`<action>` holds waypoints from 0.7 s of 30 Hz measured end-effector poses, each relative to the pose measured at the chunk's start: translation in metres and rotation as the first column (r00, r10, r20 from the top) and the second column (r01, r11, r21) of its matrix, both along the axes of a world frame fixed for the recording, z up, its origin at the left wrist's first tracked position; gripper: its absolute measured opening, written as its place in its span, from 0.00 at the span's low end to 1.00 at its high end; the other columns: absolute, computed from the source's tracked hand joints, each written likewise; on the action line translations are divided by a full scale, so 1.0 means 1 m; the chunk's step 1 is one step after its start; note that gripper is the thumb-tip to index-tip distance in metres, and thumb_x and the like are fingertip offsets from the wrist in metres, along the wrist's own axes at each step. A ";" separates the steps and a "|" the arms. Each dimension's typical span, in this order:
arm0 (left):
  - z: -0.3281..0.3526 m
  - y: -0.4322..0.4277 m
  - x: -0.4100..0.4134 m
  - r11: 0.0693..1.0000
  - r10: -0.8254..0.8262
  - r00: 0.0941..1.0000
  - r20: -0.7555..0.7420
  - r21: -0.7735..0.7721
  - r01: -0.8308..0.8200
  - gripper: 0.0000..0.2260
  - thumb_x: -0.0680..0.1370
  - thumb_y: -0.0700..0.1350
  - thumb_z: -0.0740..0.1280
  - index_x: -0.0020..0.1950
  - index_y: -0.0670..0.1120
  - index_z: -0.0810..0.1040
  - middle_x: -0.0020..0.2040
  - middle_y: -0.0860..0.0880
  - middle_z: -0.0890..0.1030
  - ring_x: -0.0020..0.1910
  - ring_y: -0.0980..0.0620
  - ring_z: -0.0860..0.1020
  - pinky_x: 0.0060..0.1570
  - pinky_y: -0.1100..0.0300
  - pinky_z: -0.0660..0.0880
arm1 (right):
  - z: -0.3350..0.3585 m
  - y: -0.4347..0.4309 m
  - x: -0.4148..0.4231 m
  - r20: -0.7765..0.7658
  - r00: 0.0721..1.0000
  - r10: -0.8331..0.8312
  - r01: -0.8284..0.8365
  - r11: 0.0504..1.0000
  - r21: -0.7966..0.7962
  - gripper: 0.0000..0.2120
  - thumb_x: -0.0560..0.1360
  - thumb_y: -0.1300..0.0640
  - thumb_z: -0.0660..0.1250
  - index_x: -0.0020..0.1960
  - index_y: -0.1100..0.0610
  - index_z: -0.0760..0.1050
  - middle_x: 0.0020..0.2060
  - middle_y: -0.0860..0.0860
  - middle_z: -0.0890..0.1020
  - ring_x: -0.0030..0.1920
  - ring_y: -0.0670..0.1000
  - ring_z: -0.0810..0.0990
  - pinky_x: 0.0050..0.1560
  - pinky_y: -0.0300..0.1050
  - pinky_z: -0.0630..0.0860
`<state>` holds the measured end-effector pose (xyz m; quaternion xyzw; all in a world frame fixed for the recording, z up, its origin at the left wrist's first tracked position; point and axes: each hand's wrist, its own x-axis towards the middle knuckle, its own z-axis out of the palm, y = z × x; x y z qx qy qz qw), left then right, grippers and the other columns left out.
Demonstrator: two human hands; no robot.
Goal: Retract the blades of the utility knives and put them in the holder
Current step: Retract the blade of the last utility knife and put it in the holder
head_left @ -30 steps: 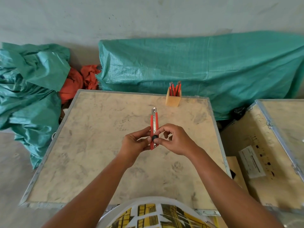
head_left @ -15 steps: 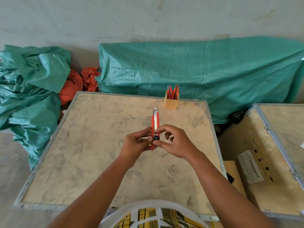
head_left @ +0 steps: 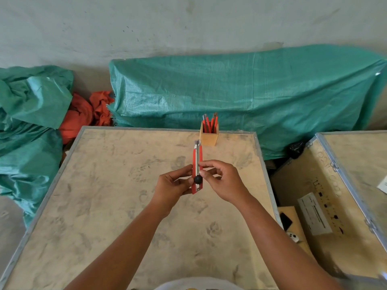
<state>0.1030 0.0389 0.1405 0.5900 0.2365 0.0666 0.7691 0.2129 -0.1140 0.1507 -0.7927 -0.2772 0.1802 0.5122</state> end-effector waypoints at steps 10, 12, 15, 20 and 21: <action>0.000 0.019 0.114 0.988 -0.098 0.994 -0.056 0.114 0.104 0.19 0.76 0.28 0.67 0.57 0.49 0.83 0.46 0.54 0.88 0.45 0.45 0.87 0.47 0.52 0.84 | -0.019 0.020 0.109 -0.046 0.993 -0.108 0.109 0.994 0.011 0.14 0.76 0.63 0.73 0.58 0.49 0.85 0.53 0.46 0.87 0.48 0.46 0.87 0.52 0.49 0.85; -0.004 0.027 0.142 0.986 -0.104 0.993 -0.055 0.124 0.110 0.20 0.75 0.27 0.67 0.58 0.49 0.82 0.47 0.52 0.88 0.46 0.44 0.87 0.49 0.50 0.84 | -0.024 0.028 0.136 -0.041 0.990 -0.137 0.138 0.990 0.038 0.15 0.76 0.65 0.73 0.57 0.50 0.85 0.53 0.48 0.87 0.47 0.47 0.87 0.50 0.50 0.86; -0.013 0.041 0.185 0.985 -0.110 0.993 -0.042 0.131 0.115 0.20 0.74 0.27 0.69 0.63 0.42 0.80 0.52 0.43 0.87 0.48 0.40 0.86 0.52 0.46 0.82 | -0.032 0.042 0.177 -0.009 0.983 -0.182 0.182 0.982 0.058 0.16 0.75 0.67 0.72 0.58 0.51 0.85 0.53 0.49 0.87 0.47 0.47 0.87 0.51 0.48 0.85; -0.034 0.064 0.249 0.933 -0.044 0.993 -0.107 0.352 0.080 0.22 0.73 0.33 0.73 0.62 0.54 0.81 0.57 0.48 0.85 0.59 0.49 0.82 0.64 0.45 0.75 | -0.056 0.070 0.229 0.092 0.949 -0.301 0.294 0.952 0.083 0.15 0.75 0.69 0.72 0.58 0.55 0.85 0.51 0.52 0.88 0.47 0.49 0.87 0.53 0.45 0.84; -0.041 0.068 0.259 0.893 -0.023 0.987 -0.161 0.440 0.093 0.25 0.73 0.36 0.74 0.67 0.53 0.77 0.63 0.49 0.82 0.65 0.50 0.78 0.68 0.48 0.72 | -0.063 0.075 0.238 0.123 0.936 -0.329 0.320 0.943 0.090 0.15 0.75 0.69 0.72 0.58 0.55 0.85 0.51 0.52 0.88 0.47 0.49 0.87 0.53 0.44 0.84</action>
